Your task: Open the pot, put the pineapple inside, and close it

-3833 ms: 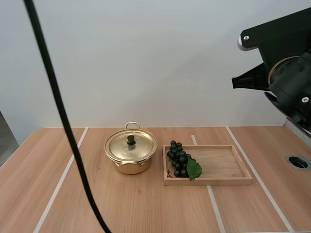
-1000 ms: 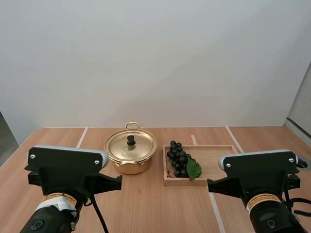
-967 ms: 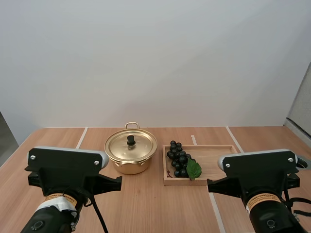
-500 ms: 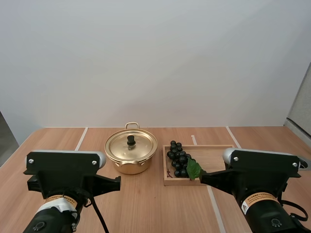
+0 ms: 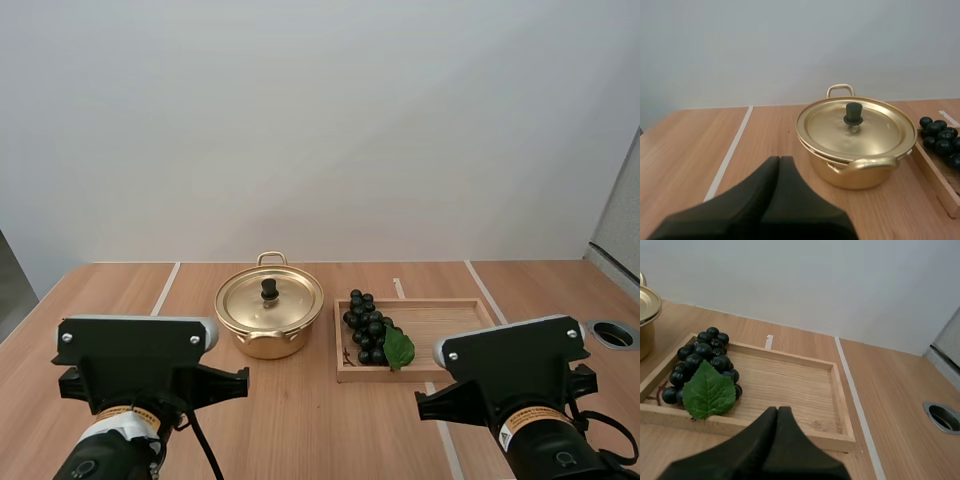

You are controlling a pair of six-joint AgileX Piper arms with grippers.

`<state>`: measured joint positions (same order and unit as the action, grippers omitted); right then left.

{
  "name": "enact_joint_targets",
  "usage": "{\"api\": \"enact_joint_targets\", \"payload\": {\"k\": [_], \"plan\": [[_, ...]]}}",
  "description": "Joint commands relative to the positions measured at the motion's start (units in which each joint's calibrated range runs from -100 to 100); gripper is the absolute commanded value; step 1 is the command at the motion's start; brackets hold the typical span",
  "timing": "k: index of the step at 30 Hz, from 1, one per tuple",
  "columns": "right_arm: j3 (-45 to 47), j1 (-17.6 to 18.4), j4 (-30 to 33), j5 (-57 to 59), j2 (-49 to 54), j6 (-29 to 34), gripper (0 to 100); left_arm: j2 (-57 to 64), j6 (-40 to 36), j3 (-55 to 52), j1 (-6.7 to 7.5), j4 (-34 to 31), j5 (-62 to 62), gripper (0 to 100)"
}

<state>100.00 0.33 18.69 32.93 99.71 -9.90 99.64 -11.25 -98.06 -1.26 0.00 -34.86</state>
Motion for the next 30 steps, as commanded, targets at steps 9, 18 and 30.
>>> {"api": "enact_joint_targets", "payload": {"k": [9, 18, 30], "plan": [[0.0, 0.7, -0.5, 0.1, 0.3, -0.6, 0, 0.4, -4.0, -1.9, -0.23, 0.0, 4.0, 0], [0.0, 0.6, -0.5, 0.1, 0.3, 2.5, 0, 0.4, -4.0, -1.9, -0.23, 0.0, 3.9, 0], [0.0, 0.0, -0.4, 0.1, 0.3, 2.5, 0, 0.4, -3.8, -1.9, 0.04, 0.0, 4.9, 0]]}}
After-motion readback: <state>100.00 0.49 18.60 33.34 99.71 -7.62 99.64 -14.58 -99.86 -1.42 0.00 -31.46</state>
